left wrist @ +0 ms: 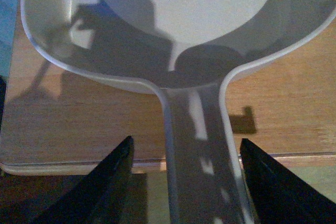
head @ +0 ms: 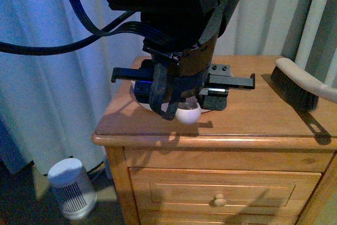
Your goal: Clean up trash
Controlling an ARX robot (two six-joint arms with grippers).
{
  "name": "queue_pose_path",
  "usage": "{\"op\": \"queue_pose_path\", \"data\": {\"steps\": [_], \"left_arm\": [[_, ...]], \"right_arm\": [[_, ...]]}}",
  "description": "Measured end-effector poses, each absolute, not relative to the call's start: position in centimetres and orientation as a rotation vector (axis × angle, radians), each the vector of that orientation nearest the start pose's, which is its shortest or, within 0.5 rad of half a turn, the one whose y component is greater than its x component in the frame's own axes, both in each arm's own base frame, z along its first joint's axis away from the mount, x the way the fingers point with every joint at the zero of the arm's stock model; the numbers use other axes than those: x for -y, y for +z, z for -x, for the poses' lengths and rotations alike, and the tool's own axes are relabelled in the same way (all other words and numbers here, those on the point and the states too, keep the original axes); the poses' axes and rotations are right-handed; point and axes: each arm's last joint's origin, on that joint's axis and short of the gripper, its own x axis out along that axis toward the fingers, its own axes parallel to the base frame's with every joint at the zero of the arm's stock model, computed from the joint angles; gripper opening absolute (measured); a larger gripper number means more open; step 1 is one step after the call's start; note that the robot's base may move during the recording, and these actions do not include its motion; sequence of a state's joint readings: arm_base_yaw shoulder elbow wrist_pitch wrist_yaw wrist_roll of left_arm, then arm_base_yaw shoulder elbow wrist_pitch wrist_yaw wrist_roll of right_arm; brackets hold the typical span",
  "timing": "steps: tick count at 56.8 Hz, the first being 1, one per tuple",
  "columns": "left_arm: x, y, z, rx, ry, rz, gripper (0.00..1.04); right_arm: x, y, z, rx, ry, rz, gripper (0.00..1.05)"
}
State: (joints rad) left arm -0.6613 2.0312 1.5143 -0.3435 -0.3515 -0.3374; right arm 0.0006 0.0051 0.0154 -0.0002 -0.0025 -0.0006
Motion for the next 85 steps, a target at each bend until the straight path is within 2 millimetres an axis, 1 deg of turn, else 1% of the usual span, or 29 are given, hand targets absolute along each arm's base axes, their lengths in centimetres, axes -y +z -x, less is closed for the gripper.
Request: {"op": "queue_pose_path", "data": {"steps": [5,7,19,25,31,35,37,40,45,46,49,52,55,59,65,67,69,73,80,85], "left_arm": [[26.3,19.7,-35.4,-0.790,-0.156,-0.103,0.34],[26.3,19.7,-35.4,-0.793,-0.156,-0.106,0.31],[26.2,19.5,-35.3,-0.790,-0.160,-0.116,0.30],[26.1,19.8,-35.2,-0.751,-0.164,-0.120,0.30],[25.7,21.5,-35.0,-0.645,-0.199,-0.125,0.29],[25.2,23.2,-34.7,-0.554,-0.221,-0.126,0.29],[24.8,24.6,-34.5,-0.485,-0.239,-0.124,0.29],[24.2,26.1,-34.3,-0.413,-0.247,-0.127,0.29],[22.5,29.2,-33.5,-0.264,-0.255,-0.136,0.29],[21.7,30.3,-33.1,-0.209,-0.253,-0.140,0.29],[20.2,32.2,-32.1,-0.094,-0.246,-0.162,0.29],[18.9,33.5,-31.2,0.000,-0.245,-0.186,0.29],[18.0,34.4,-30.3,0.080,-0.249,-0.211,0.29],[16.5,35.6,-28.4,0.224,-0.271,-0.261,0.29],[14.6,36.8,-25.9,0.379,-0.276,-0.316,0.29],[13.6,37.2,-24.9,0.437,-0.269,-0.337,0.29],[12.9,37.4,-24.1,0.470,-0.260,-0.344,0.29],[10.1,37.5,-21.3,0.555,-0.220,-0.349,0.29],[8.2,36.6,-18.2,0.599,-0.223,-0.342,0.29],[6.8,35.3,-15.9,0.607,-0.248,-0.315,0.29]], "right_arm": [[0.0,16.8,-9.7,0.010,0.003,0.001,0.97],[0.0,16.8,-9.7,0.010,0.003,0.001,0.97],[0.0,16.8,-9.7,0.010,0.003,0.001,0.97],[0.0,16.8,-9.7,0.010,0.003,0.001,0.97],[0.0,16.8,-9.7,0.010,0.003,0.001,0.97],[0.0,16.8,-9.7,0.010,0.003,0.001,0.97],[0.0,16.8,-9.7,0.010,0.003,0.001,0.97],[0.0,16.8,-9.7,0.010,0.003,0.001,0.97],[0.0,16.8,-9.7,0.010,0.003,0.001,0.97],[0.0,16.8,-9.7,0.010,0.003,0.001,0.97],[0.0,16.8,-9.7,0.010,0.003,0.001,0.97],[0.0,16.8,-9.7,0.010,0.003,0.001,0.97],[0.0,16.8,-9.7,0.010,0.003,0.001,0.97],[0.0,16.8,-9.7,0.010,0.003,0.001,0.97],[0.0,16.8,-9.7,0.010,0.003,0.001,0.97],[0.0,16.8,-9.7,0.010,0.003,0.001,0.97],[0.0,16.8,-9.7,0.010,0.003,0.001,0.97],[0.0,16.8,-9.7,0.010,0.003,0.001,0.97],[0.0,16.8,-9.7,0.010,0.003,0.001,0.97],[0.0,16.8,-9.7,0.010,0.003,0.001,0.97]]}}
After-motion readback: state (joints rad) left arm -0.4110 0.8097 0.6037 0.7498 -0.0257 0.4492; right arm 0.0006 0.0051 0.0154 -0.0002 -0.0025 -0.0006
